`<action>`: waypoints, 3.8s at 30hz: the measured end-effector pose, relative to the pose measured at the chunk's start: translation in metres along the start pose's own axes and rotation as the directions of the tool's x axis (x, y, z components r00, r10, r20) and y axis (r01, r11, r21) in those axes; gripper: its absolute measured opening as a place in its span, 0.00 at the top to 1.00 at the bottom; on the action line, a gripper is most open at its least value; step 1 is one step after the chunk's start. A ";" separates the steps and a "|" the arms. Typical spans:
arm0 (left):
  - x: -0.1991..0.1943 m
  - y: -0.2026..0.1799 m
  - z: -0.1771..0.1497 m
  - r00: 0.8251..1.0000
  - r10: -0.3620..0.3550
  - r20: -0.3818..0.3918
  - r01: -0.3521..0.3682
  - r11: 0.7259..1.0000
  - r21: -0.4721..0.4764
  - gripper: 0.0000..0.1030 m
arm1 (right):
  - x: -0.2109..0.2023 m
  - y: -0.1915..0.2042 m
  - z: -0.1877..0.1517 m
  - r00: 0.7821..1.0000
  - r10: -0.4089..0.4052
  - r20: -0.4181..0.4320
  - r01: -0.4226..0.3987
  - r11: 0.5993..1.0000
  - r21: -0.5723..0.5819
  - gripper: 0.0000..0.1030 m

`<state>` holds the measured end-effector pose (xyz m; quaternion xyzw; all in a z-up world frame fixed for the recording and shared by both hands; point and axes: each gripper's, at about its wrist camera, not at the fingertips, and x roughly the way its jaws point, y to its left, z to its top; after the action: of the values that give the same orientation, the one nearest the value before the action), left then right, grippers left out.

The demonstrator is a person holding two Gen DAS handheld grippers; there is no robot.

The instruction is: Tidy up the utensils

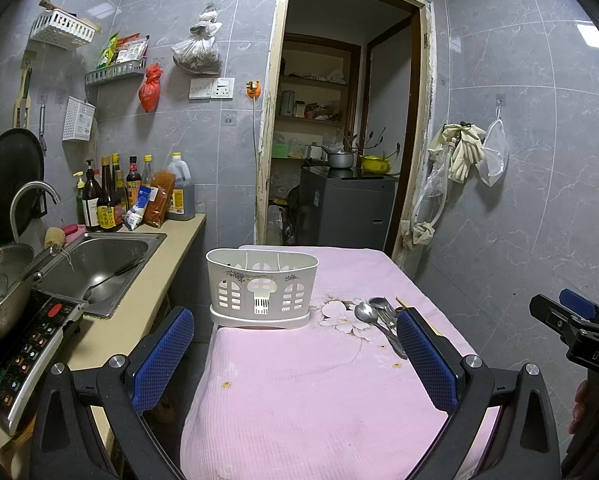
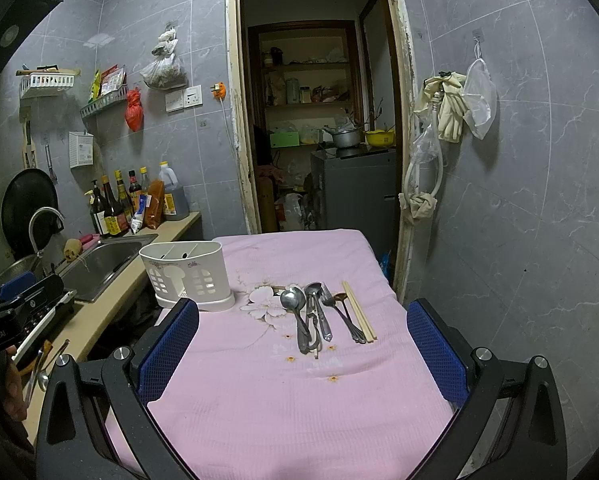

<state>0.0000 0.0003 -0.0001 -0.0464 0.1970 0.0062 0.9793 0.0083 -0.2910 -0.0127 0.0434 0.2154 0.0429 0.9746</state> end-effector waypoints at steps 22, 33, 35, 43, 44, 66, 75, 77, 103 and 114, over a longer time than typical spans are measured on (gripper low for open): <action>0.003 -0.001 -0.001 1.000 -0.010 0.009 0.010 1.000 0.008 0.01 | -0.001 0.002 0.000 1.000 -0.017 0.022 0.017 1.000 0.010 0.01; 0.013 -0.004 0.013 0.998 -0.051 0.028 0.051 0.999 0.011 0.01 | -0.020 0.000 0.017 0.995 -0.052 0.087 0.052 0.999 0.007 0.01; 0.016 -0.006 0.014 0.998 -0.056 0.028 0.056 0.998 0.004 0.01 | -0.021 -0.003 0.020 0.994 -0.054 0.090 0.054 0.999 0.010 0.01; 0.032 -0.026 0.025 0.996 -0.078 0.033 0.077 0.997 0.028 0.01 | -0.005 -0.012 0.041 0.993 -0.062 0.103 0.061 0.998 0.012 0.01; 0.034 -0.026 0.026 0.996 -0.079 0.034 0.078 0.997 0.028 0.01 | -0.001 -0.014 0.044 0.992 -0.062 0.106 0.061 0.998 0.009 0.01; 0.195 -0.103 0.041 0.997 -0.039 -0.068 0.040 0.999 0.002 0.01 | 0.190 -0.109 0.082 0.999 0.019 -0.045 -0.020 0.999 -0.028 0.01; 0.278 -0.119 0.008 0.982 0.013 -0.189 -0.014 1.000 -0.006 0.01 | 0.297 -0.134 0.053 0.977 0.089 -0.193 -0.093 0.996 -0.013 0.10; 0.291 -0.119 0.001 0.977 0.021 -0.210 -0.024 1.000 -0.012 0.01 | 0.324 -0.135 0.041 0.964 0.097 -0.249 -0.101 0.995 -0.005 0.26; 0.395 -0.131 -0.057 0.850 -0.052 -0.524 0.029 0.998 -0.051 0.63 | 0.421 -0.104 -0.038 0.779 0.277 -0.563 -0.312 0.949 0.036 0.85; 0.405 -0.128 -0.054 0.825 -0.124 -0.551 0.102 0.992 -0.070 0.83 | 0.430 -0.100 -0.029 0.737 0.240 -0.632 -0.289 0.957 0.026 0.86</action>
<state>0.3568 -0.1349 -0.1944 -0.0762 0.4689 -0.0619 0.8778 0.3905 -0.3439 -0.2282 0.0208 0.5180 0.2007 0.8313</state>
